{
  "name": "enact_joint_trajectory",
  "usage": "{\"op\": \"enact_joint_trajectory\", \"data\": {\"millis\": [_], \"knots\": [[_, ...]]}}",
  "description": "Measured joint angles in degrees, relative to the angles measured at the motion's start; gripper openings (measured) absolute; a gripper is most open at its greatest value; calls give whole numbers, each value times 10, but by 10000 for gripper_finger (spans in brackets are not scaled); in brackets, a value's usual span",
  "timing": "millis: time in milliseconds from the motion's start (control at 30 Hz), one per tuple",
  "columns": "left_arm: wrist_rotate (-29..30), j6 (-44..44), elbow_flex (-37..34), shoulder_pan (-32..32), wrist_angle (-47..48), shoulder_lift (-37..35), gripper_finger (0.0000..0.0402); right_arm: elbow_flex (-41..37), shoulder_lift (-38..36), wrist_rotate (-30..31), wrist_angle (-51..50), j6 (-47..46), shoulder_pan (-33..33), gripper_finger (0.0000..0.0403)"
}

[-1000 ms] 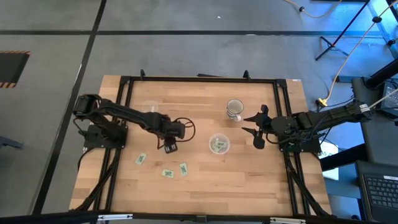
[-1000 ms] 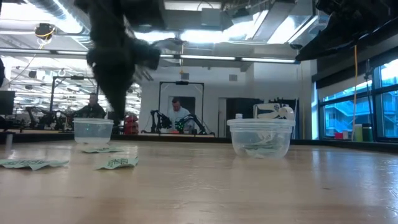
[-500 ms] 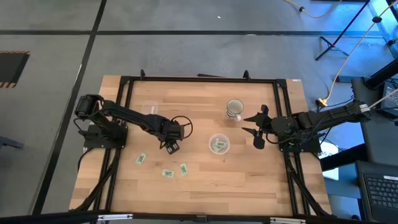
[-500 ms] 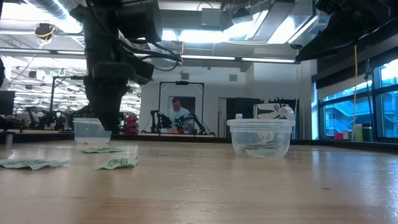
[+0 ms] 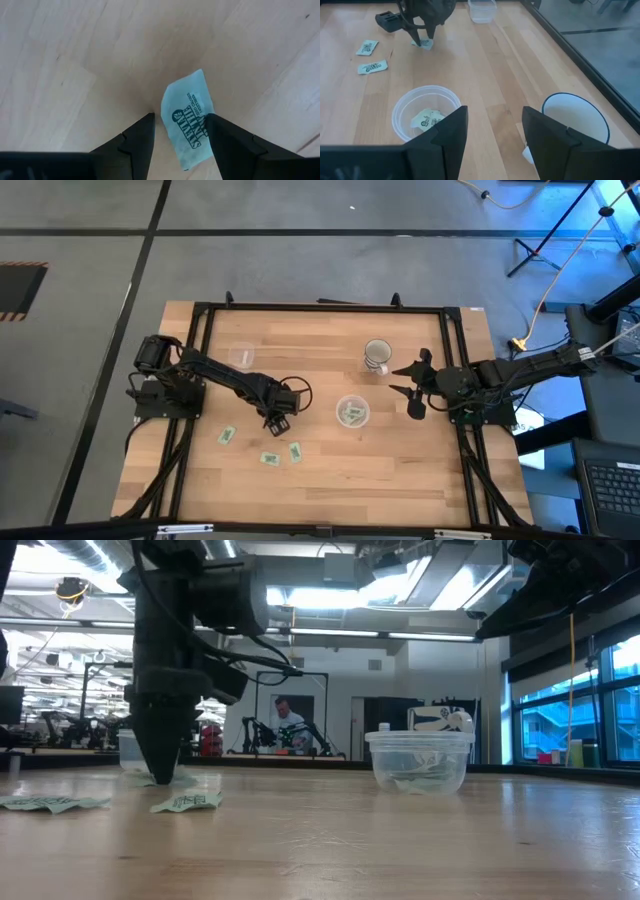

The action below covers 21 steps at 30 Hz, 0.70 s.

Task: Pick and place Stevia / Truvia into bins
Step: Put the green stevia packet into the circular transparent container

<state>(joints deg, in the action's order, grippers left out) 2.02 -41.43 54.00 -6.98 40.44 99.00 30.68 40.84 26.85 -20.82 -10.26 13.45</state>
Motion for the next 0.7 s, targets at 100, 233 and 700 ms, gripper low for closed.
{"op": "enact_joint_trajectory", "data": {"millis": [100,233,700], "knots": [[0,-10,0,0,-1,3,175,0,0,0,0,-1,0,192],[-2,-13,0,0,-3,3,166,0,0,0,0,-1,0,192],[-6,14,3,0,5,0,112,0,0,0,0,0,0,192]]}}
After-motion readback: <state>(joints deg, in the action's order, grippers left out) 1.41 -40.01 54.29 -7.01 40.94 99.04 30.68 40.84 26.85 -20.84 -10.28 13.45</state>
